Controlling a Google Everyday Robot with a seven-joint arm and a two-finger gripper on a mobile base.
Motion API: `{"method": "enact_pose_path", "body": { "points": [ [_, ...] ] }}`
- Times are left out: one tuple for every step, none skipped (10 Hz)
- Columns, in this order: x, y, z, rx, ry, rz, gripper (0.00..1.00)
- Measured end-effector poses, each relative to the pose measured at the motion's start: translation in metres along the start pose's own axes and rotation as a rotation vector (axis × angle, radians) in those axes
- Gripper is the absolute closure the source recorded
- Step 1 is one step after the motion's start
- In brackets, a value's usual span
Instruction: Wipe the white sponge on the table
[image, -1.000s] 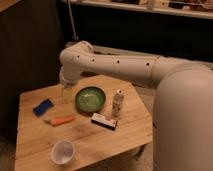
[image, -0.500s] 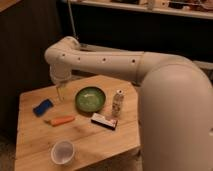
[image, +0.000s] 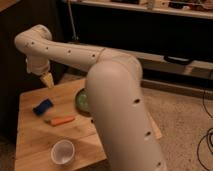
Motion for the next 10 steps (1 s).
{"method": "enact_pose_path", "body": {
  "points": [
    [0.000,-0.009,0.006,-0.010,-0.001,-0.027,0.20],
    [0.002,-0.011,0.009,-0.017,0.002,-0.038,0.20],
    [0.002,-0.012,0.009,-0.016,0.002,-0.040,0.20],
    [0.003,-0.012,0.009,-0.017,0.003,-0.039,0.20],
    [0.003,-0.011,0.009,-0.018,0.004,-0.039,0.20],
    [0.003,-0.011,0.008,-0.016,0.002,-0.044,0.20],
    [0.002,-0.011,0.010,-0.015,-0.018,-0.048,0.20],
    [0.005,-0.005,0.020,-0.021,-0.042,-0.052,0.20],
    [0.003,-0.001,0.036,-0.021,-0.072,-0.062,0.20],
    [-0.001,0.001,0.054,-0.021,-0.096,-0.073,0.20]
  ]
}}
